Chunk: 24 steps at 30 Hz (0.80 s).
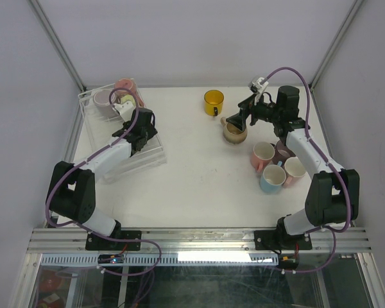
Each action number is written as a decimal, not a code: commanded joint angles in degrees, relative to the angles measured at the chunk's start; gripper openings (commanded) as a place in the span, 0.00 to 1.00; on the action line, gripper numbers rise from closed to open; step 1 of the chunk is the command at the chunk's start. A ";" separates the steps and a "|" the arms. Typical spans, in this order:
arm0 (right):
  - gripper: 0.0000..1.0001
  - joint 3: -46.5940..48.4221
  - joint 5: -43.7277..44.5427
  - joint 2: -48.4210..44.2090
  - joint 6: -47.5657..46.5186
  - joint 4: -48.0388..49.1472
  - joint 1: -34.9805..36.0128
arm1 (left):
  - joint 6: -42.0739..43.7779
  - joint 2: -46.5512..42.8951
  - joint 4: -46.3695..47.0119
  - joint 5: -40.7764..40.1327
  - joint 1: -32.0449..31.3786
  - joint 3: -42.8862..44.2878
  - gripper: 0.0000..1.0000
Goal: Load the cups into the dish rack
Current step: Pick up the cup at the center of the board.
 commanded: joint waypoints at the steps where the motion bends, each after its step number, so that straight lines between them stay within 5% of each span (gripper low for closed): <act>1: 0.91 0.64 -0.66 -2.11 -0.02 2.60 -0.48 | 2.21 -2.64 3.56 0.55 -0.04 3.27 0.45; 6: 0.91 0.57 -0.66 -2.02 -0.02 2.50 -0.49 | 5.44 -5.79 1.20 3.68 -0.02 3.97 0.58; 16: 0.91 0.26 -0.92 -2.26 0.00 2.24 -0.54 | 14.59 -14.27 -9.43 3.75 0.01 3.58 0.58; 24: 0.91 -0.48 -1.06 -2.86 0.24 1.91 -0.52 | 21.35 -17.32 -14.70 3.35 0.54 1.59 0.16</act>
